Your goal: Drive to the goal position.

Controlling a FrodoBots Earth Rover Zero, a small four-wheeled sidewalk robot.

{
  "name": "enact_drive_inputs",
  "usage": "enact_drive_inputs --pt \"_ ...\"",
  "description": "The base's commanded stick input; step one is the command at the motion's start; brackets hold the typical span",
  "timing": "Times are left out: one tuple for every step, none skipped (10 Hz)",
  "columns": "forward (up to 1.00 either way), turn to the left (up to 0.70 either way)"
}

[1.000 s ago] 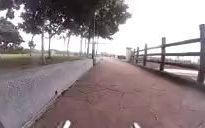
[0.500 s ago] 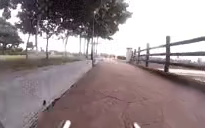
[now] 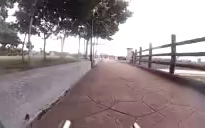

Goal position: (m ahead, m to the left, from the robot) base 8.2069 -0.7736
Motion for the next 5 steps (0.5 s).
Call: enact_drive_inputs --pt "0.7 0.07" --pt "0.7 0.07" --pt "0.7 0.07" --pt "0.7 0.07" --pt "0.7 0.07"
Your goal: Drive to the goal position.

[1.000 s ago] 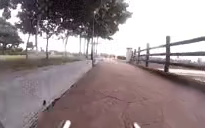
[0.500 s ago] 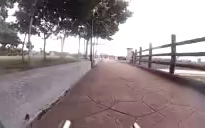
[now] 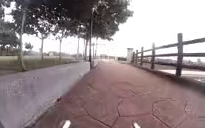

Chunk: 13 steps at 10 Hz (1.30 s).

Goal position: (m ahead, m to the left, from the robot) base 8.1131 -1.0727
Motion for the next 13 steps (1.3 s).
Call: enact_drive_inputs --pt "0.7 0.07" --pt "0.7 0.07" --pt "0.7 0.07" --pt "0.7 -0.09" --pt "0.7 -0.25" --pt "0.7 -0.28" --pt "0.7 0.0" --pt "0.7 0.07" --pt "0.7 0.07" --pt "0.7 0.07" --pt "0.7 0.07" --pt "0.7 0.07" --pt "0.7 0.07"
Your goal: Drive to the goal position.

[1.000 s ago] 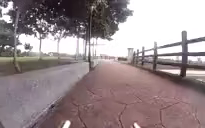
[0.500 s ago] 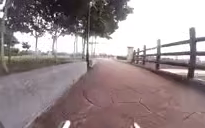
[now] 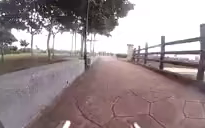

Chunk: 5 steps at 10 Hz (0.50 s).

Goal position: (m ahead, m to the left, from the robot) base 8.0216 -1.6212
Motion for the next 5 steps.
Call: enact_drive_inputs --pt "0.7 0.07" --pt "0.7 0.07" --pt "0.7 0.07" --pt "0.7 0.07" --pt "0.7 0.07"
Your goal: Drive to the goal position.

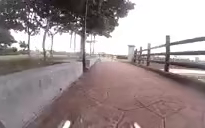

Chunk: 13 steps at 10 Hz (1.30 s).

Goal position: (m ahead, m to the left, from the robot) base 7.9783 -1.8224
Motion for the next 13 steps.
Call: enact_drive_inputs --pt "0.7 0.07" --pt "0.7 0.07" --pt "0.7 0.07" --pt "0.7 0.07" --pt "0.7 0.07" --pt "0.7 0.07" --pt "0.7 0.07" --pt "0.7 0.07" --pt "0.7 0.07" --pt "0.7 0.07" --pt "0.7 0.07" --pt "0.7 0.07" --pt "0.7 0.07"
